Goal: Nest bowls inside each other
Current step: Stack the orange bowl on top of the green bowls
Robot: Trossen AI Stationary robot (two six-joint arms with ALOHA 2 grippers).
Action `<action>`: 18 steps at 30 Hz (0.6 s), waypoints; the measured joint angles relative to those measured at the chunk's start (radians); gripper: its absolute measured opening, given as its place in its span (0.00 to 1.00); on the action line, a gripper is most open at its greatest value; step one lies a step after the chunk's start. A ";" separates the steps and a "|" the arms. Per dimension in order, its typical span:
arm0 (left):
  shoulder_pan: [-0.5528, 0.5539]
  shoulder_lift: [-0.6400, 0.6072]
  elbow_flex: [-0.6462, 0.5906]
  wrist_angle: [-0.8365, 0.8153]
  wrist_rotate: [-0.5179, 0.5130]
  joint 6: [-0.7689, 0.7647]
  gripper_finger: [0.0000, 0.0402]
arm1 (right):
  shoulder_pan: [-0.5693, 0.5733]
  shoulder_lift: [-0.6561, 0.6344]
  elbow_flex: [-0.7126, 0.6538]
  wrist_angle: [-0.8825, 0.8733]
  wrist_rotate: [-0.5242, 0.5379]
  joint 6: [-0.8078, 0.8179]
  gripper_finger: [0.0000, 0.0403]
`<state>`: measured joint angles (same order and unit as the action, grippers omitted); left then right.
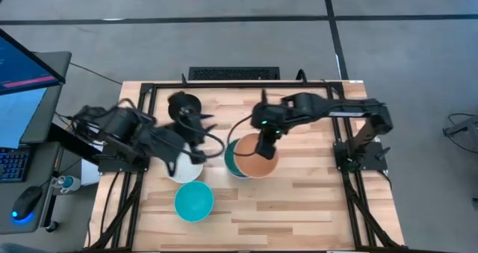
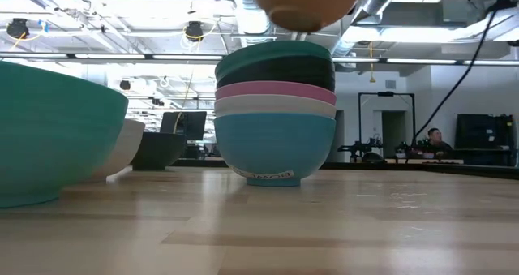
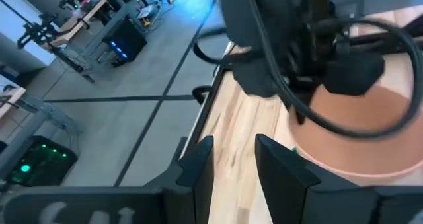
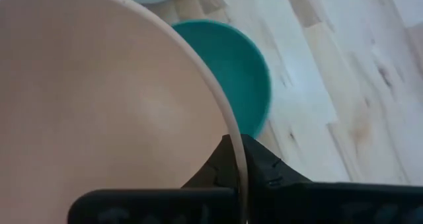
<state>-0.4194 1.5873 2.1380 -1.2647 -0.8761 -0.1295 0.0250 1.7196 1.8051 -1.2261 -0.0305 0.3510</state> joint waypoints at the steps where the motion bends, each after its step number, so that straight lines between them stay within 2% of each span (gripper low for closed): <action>1: 0.000 -0.015 0.000 -0.013 0.002 0.009 0.26 | -0.001 0.023 0.010 0.001 -0.002 0.008 0.05; 8: 0.000 -0.145 0.000 -0.041 0.066 0.107 0.26 | -0.042 0.156 0.051 0.097 -0.025 0.042 0.04; 18: 0.000 -0.242 0.000 -0.094 0.087 0.144 0.26 | -0.080 0.219 0.050 0.042 -0.024 0.067 0.05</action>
<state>-0.4194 1.3448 2.1376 -1.3589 -0.7887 0.0143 -0.0550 1.9385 1.8553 -1.1844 -0.0547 0.4176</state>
